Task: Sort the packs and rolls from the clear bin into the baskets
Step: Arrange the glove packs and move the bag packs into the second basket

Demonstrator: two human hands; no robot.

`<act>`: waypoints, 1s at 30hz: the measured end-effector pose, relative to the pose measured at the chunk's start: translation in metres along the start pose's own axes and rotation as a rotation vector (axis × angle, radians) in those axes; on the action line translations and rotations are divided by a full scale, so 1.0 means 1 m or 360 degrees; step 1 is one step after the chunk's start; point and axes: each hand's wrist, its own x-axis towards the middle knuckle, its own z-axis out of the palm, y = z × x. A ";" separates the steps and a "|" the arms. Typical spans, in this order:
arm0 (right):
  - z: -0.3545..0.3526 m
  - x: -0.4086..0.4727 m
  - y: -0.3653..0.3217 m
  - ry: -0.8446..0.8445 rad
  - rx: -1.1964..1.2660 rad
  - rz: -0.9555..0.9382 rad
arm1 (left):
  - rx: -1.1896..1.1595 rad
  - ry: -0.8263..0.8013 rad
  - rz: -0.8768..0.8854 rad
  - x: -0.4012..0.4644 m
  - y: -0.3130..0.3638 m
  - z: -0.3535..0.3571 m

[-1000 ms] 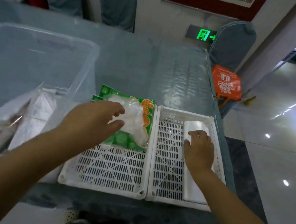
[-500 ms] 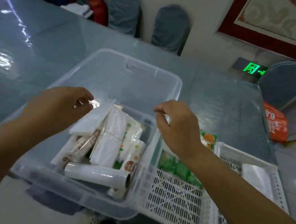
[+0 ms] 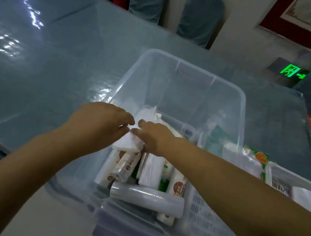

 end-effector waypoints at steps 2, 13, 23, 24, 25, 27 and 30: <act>0.005 0.006 0.000 0.0020 -0.0057 -0.0088 | -0.0069 0.0038 0.0013 0.000 -0.002 0.001; -0.003 0.000 0.007 0.0372 0.0726 0.0257 | -0.0413 0.0180 -0.0086 -0.003 -0.009 0.001; -0.084 -0.065 0.024 0.0792 0.2087 0.0373 | -0.0658 0.0083 -0.0212 0.039 -0.004 0.000; -0.089 -0.073 0.024 0.0834 0.2145 0.0366 | -0.0718 0.0126 -0.0188 0.045 0.000 -0.002; -0.093 -0.081 0.024 0.0885 0.2200 0.0369 | -0.0803 0.0185 -0.0164 0.050 0.005 -0.005; -0.099 -0.095 0.024 0.1011 0.2277 0.0413 | -0.0941 0.0311 -0.0133 0.058 0.015 -0.009; -0.099 -0.113 0.025 0.1214 0.2146 0.0551 | -0.1051 0.0447 -0.0086 0.071 0.029 -0.014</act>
